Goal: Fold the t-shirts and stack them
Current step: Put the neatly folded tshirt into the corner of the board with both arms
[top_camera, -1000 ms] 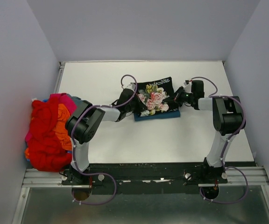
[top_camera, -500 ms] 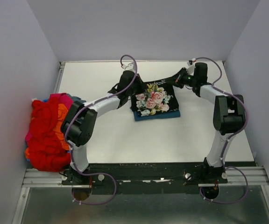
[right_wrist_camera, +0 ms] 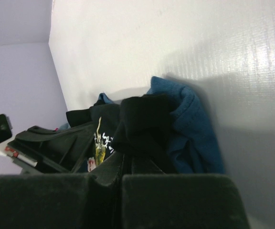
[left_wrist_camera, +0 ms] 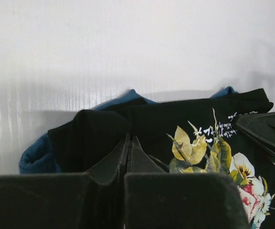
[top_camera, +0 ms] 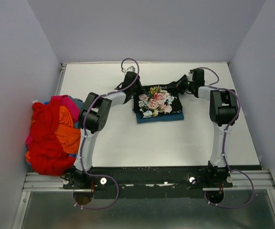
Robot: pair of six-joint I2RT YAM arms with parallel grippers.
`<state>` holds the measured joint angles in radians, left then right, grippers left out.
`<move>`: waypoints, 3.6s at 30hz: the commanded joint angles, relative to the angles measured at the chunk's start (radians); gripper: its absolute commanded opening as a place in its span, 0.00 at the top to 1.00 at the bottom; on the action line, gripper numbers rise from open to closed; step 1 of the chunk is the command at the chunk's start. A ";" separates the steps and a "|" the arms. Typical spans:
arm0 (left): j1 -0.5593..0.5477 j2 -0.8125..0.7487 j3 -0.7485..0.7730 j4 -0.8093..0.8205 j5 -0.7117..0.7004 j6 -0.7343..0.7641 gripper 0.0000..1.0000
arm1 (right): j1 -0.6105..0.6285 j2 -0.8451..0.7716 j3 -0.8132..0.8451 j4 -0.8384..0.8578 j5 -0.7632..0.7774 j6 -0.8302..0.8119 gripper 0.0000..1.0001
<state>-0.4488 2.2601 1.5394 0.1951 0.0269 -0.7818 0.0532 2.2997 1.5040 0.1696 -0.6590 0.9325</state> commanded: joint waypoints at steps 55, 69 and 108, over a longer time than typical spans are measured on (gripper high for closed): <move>-0.016 -0.249 -0.282 0.093 0.054 0.064 1.00 | -0.026 -0.680 -0.806 -0.291 0.189 -0.268 0.99; -0.045 -0.106 -0.029 -0.006 -0.008 0.130 1.00 | -0.016 -1.038 -0.844 -0.470 0.378 -0.316 0.61; -0.079 -0.096 0.016 0.029 0.163 0.124 0.98 | 0.057 -1.408 -1.107 -0.600 0.910 0.301 0.99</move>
<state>-0.4999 2.2120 1.6016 0.1772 0.1463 -0.6209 0.1383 0.9874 0.3782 -0.1970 0.0174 1.1778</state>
